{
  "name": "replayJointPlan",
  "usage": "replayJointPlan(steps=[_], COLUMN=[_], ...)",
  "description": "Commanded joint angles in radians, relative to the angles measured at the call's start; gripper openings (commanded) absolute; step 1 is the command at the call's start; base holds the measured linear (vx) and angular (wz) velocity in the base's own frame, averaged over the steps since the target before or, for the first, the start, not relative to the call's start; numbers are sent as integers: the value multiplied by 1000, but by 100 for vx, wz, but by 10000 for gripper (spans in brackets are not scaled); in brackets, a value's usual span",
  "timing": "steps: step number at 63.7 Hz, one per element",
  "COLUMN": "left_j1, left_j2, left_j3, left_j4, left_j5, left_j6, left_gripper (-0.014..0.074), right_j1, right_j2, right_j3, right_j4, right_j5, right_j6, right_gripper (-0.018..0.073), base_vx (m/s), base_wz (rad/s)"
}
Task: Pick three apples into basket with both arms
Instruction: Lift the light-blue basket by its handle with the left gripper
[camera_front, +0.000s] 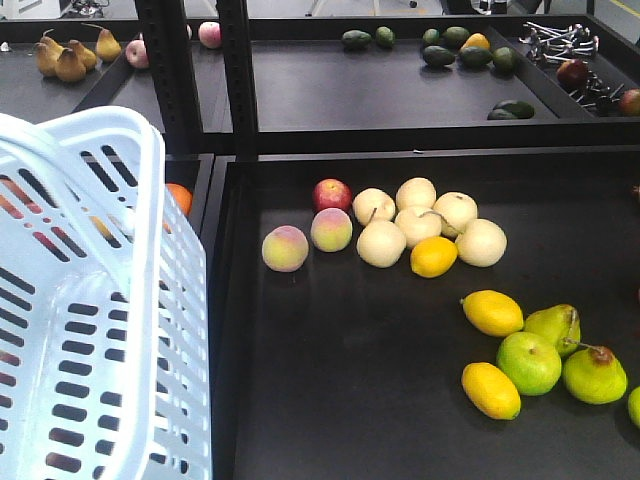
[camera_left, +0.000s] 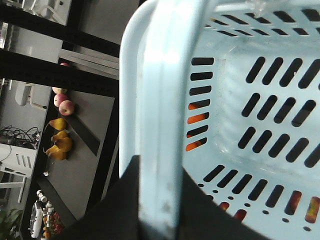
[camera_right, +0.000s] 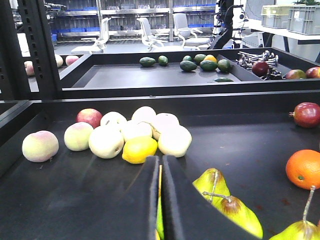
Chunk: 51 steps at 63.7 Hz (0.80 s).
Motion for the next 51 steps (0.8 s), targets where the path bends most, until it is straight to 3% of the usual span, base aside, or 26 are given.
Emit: replayJointPlan(steps=[1,51], left_j1=[-5,-5], left_j2=[-31,-39], left_j3=[-29,-25], left_j4=[35,35], left_j5=[-64,-55], left_j6=[-5,-5], left_gripper=[-6,-6], right_j1=[-4,-4], right_j2=[-7,-7], right_j3=[12,12], right_j4=[-1,-1], right_j5=[-76,-76], right_j6=[-7,-7], right_gripper=[-9,-9], base_vx=[0,0], base_wz=[0,0])
